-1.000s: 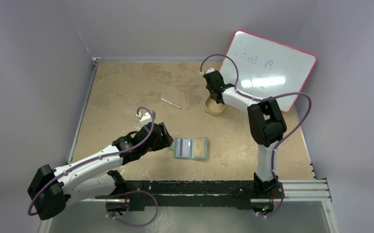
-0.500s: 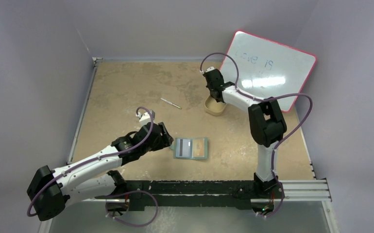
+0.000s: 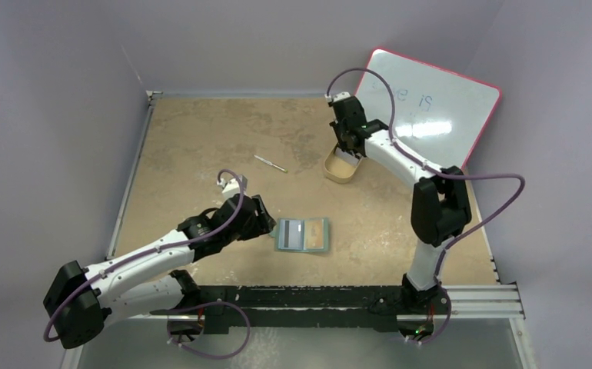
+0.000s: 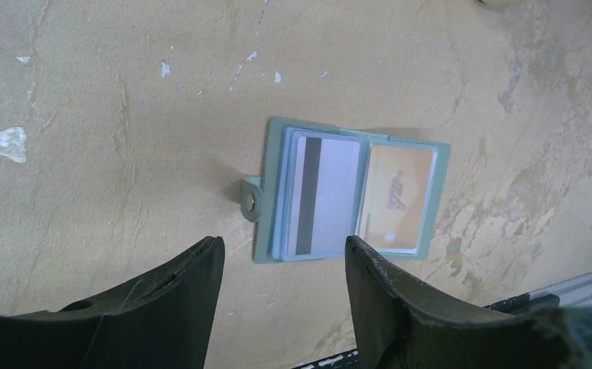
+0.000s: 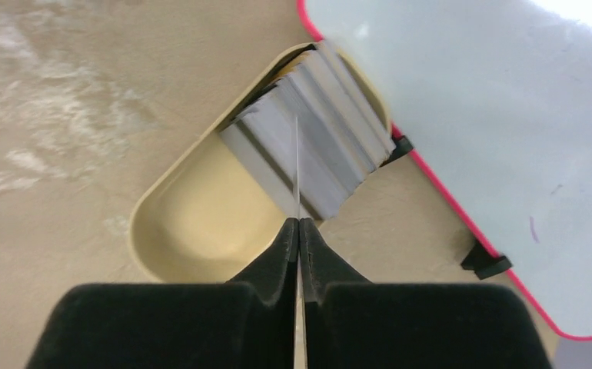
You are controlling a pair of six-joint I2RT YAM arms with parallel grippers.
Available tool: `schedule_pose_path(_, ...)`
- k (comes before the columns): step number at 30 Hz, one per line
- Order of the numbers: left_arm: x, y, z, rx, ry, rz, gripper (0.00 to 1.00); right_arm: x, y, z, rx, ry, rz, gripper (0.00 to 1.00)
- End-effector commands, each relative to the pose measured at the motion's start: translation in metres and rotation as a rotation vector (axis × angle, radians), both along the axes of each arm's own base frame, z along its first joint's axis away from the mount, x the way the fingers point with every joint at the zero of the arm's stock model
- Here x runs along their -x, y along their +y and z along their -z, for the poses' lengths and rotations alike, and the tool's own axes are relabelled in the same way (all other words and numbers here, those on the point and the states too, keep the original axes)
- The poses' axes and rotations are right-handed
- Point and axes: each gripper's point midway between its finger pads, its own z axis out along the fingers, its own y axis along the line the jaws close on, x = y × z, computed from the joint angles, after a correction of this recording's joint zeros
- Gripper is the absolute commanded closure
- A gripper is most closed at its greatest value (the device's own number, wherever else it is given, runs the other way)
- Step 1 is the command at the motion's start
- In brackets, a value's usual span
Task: Put the credit cards into the card holder
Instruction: Pick up the credit card from the storage box.
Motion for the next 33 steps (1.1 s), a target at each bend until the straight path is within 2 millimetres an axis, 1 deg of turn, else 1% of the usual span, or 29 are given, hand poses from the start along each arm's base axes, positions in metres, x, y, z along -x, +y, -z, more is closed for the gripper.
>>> schedule_pose_path(1, -0.007, -0.01, -0.027, 0.063, -0.042, 0.006, 0.42, 0.024, 0.027, -0.041, -0.233, 0.004, -0.063, 1.0)
schedule_pose_path(2, -0.007, -0.011, -0.031, 0.075, -0.047, 0.004, 0.42, 0.033, 0.033, -0.043, -0.279, 0.013, -0.086, 1.0)
schedule_pose_path(4, -0.008, -0.014, -0.04, 0.104, -0.058, 0.003, 0.42, 0.048, 0.049, -0.053, -0.383, 0.018, -0.154, 1.0)
schedule_pose_path(7, -0.009, -0.02, -0.059, 0.164, -0.08, 0.004, 0.42, 0.076, 0.072, -0.063, -0.559, 0.032, -0.241, 1.0)
schedule_pose_path(10, -0.012, -0.025, -0.083, 0.237, -0.118, -0.008, 0.42, 0.112, 0.099, -0.078, -0.776, 0.054, -0.351, 1.0)
schedule_pose_path(12, -0.015, -0.025, -0.1, 0.291, -0.157, -0.031, 0.43, 0.135, 0.11, -0.089, -0.919, 0.063, -0.397, 1.0)
schedule_pose_path(13, -0.017, -0.024, -0.108, 0.323, -0.176, -0.044, 0.42, 0.15, 0.116, -0.103, -1.021, 0.058, -0.422, 1.0)
schedule_pose_path(14, -0.017, -0.024, -0.116, 0.359, -0.197, -0.051, 0.42, 0.162, 0.122, -0.102, -1.089, 0.064, -0.46, 1.0)
schedule_pose_path(15, -0.017, -0.024, -0.125, 0.399, -0.219, -0.057, 0.42, 0.175, 0.125, -0.114, -1.173, 0.051, -0.491, 1.0)
schedule_pose_path(16, -0.017, -0.024, -0.133, 0.437, -0.238, -0.062, 0.42, 0.187, 0.127, -0.119, -1.264, 0.065, -0.489, 1.0)
schedule_pose_path(19, -0.016, -0.026, -0.151, 0.524, -0.282, -0.057, 0.42, 0.21, 0.126, -0.132, -1.418, 0.056, -0.516, 1.0)
schedule_pose_path(21, -0.016, -0.031, -0.162, 0.571, -0.306, -0.038, 0.41, 0.223, 0.124, -0.142, -1.492, 0.041, -0.545, 1.0)
schedule_pose_path(24, -0.017, -0.038, -0.17, 0.602, -0.32, -0.018, 0.41, 0.237, 0.12, -0.155, -1.57, 0.016, -0.576, 1.0)
schedule_pose_path(27, -0.017, -0.047, -0.182, 0.651, -0.339, 0.017, 0.41, 0.245, 0.116, -0.164, -1.605, -0.007, -0.589, 1.0)
schedule_pose_path(30, -0.016, -0.058, -0.192, 0.701, -0.354, 0.06, 0.41, 0.251, 0.115, -0.166, -1.633, 0.001, -0.597, 1.0)
schedule_pose_path(33, -0.014, -0.07, -0.203, 0.744, -0.364, 0.116, 0.45, 0.255, 0.114, -0.168, -1.669, 0.019, -0.598, 1.0)
